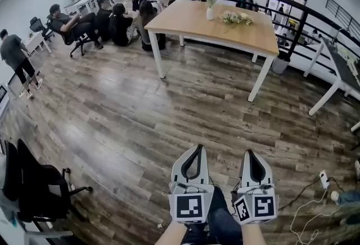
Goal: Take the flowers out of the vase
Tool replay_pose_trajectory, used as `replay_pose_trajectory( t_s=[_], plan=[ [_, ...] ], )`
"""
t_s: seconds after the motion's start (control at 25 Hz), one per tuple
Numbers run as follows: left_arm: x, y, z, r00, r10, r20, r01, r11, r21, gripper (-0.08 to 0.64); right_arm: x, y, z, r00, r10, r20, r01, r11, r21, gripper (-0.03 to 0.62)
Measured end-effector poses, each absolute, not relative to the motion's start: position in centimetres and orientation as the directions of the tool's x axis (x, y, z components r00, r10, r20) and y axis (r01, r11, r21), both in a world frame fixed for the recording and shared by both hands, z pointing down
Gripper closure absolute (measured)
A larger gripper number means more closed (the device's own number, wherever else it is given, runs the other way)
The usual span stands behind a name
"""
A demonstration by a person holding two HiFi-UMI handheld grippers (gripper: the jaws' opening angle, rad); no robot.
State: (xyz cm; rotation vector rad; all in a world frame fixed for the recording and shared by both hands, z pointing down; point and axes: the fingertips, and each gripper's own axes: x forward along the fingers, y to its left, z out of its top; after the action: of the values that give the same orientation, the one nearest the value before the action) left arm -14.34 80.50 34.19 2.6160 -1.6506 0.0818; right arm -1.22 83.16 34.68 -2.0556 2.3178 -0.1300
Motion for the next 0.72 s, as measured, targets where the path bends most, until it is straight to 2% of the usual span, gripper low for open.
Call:
replay_pose_trajectory(
  t_s=[0.72],
  plan=[
    [-7.0, 66.6, 33.6, 0.37, -0.928, 0.056, -0.929, -0.371, -0.01, 0.527, 6.3, 67.8, 34.1, -0.194, -0.981, -0.009, -0.976, 0.194, -0.1, 0.601]
  ],
)
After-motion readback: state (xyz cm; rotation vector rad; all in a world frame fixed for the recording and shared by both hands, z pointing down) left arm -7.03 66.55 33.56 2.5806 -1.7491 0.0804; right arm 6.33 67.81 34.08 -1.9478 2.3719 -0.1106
